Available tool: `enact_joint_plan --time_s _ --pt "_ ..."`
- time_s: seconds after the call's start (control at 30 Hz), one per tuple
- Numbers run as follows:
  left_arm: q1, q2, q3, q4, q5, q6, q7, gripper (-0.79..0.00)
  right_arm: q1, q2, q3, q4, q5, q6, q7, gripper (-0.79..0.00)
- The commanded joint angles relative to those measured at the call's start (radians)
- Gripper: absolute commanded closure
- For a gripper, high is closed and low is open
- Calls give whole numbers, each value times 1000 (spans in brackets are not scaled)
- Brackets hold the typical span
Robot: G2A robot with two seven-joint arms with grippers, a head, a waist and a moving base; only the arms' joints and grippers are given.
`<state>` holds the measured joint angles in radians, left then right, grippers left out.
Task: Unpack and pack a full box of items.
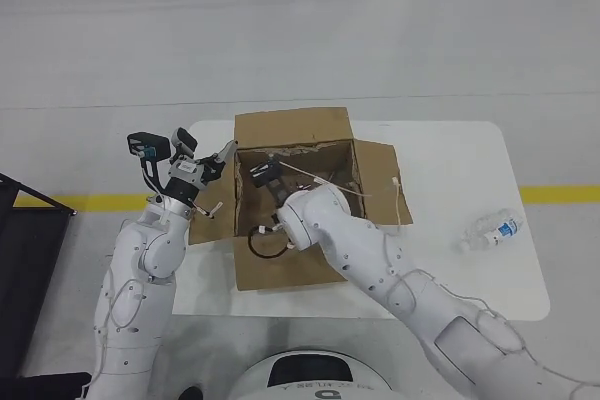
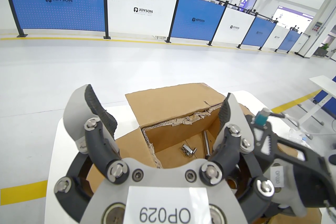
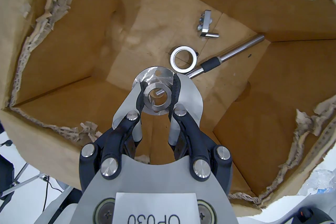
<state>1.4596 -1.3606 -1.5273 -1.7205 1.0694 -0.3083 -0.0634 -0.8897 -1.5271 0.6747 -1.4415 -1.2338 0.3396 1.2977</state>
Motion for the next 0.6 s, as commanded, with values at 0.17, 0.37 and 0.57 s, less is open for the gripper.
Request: enact_joint_plan --time_s 0.17,0.37,0.57 --pt "0 0 0 0 0 0 0 -785 58 -45 -29 211 109 -45 -76 0" --pt "0 0 0 0 0 0 0 -785 99 -72 -18 330 191 -78 -148 0" --pt "0 0 0 0 0 0 0 -785 131 -92 -31 410 186 -54 -130 -259"
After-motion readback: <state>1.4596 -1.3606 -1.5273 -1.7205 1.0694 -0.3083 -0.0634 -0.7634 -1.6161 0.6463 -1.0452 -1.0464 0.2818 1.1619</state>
